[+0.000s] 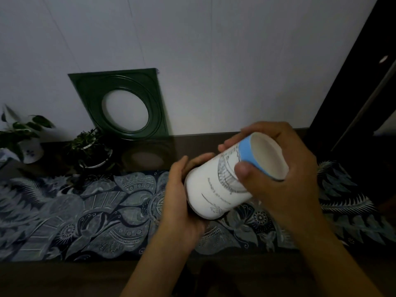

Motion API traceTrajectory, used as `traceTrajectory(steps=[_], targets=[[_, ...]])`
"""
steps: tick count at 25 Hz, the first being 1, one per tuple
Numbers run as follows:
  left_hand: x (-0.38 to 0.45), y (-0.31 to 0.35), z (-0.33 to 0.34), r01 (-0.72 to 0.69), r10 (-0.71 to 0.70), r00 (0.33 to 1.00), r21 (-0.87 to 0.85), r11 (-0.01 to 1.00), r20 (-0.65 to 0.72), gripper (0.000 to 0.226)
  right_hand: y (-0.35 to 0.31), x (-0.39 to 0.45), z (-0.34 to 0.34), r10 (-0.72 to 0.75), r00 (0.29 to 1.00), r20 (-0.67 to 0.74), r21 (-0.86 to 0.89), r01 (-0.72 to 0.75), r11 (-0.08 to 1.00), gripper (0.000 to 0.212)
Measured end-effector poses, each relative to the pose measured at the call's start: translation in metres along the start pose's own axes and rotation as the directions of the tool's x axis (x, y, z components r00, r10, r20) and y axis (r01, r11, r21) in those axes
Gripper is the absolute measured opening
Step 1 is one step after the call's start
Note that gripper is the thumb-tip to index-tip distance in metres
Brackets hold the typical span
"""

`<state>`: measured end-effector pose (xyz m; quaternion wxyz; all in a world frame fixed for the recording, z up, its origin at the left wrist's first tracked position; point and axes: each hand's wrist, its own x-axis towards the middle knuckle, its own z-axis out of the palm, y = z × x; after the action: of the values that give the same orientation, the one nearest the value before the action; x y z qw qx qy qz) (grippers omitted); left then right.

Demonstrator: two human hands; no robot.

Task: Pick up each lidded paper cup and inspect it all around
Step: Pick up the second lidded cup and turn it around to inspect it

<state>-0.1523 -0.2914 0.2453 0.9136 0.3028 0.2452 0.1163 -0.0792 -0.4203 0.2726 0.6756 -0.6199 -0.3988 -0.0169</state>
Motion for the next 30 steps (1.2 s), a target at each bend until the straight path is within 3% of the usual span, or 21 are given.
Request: traceTrajectory(steps=[3,5,7,9,11,12,15,17,20,23,24,27,30], targets=[[-0.001,-0.017,0.002,-0.397,0.398,0.916,0.023,0.917,-0.048,0.033,0.003,0.003,0.021,0.181,0.948,-0.263,0.137,-0.148,0.979,0.041],[-0.002,-0.025,0.002,-0.489,0.493,0.869,0.084,0.868,-0.037,0.029,0.002,0.009,0.024,0.212,0.929,-0.303,0.141,-0.177,0.974,0.044],[-0.002,-0.022,0.003,-0.365,0.368,0.928,0.048,0.930,-0.062,0.033,0.000,0.015,0.018,0.139,0.977,-0.160,0.088,-0.126,0.988,0.048],[-0.001,-0.014,0.002,-0.051,0.051,0.999,-0.011,0.999,-0.005,0.041,-0.001,0.021,0.009,0.021,0.996,0.081,0.131,-0.031,0.991,0.058],[-0.004,-0.009,0.005,0.203,-0.208,0.971,0.051,0.978,0.121,0.042,0.002,0.027,0.004,-0.038,0.970,0.241,0.228,-0.019,0.974,0.063],[-0.005,-0.010,0.006,0.247,-0.256,0.956,0.077,0.966,0.144,0.043,0.003,0.030,0.005,-0.022,0.966,0.259,0.228,-0.039,0.973,0.063],[-0.006,-0.016,0.010,0.211,-0.214,0.971,0.038,0.977,0.111,0.040,0.007,0.030,0.012,0.004,0.989,0.146,0.113,-0.021,0.993,0.065],[-0.005,-0.017,0.013,0.120,-0.119,0.991,-0.022,0.992,0.059,0.035,0.007,0.026,0.018,-0.013,0.998,0.063,0.113,0.006,0.994,0.064],[0.000,-0.021,0.012,-0.025,0.023,0.999,-0.046,0.999,-0.034,0.046,0.006,0.018,0.030,-0.005,0.992,-0.123,0.117,0.019,0.993,0.066],[0.004,-0.016,0.006,0.005,-0.005,1.000,-0.021,1.000,-0.026,0.042,0.008,0.014,0.033,0.063,0.974,-0.218,0.055,-0.052,0.997,0.058],[0.005,-0.012,0.001,0.076,-0.077,0.997,0.005,0.997,0.031,0.041,0.009,0.015,0.027,0.095,0.980,-0.175,0.073,-0.083,0.994,0.056],[0.005,0.000,-0.007,0.297,-0.325,0.926,0.163,0.941,0.190,0.045,0.004,0.023,-0.001,0.047,0.983,0.178,0.267,-0.094,0.959,0.070],[0.002,0.001,-0.001,0.353,-0.406,0.884,0.237,0.905,0.233,0.058,-0.004,0.030,-0.007,-0.028,0.941,0.336,0.273,-0.069,0.960,0.077]])
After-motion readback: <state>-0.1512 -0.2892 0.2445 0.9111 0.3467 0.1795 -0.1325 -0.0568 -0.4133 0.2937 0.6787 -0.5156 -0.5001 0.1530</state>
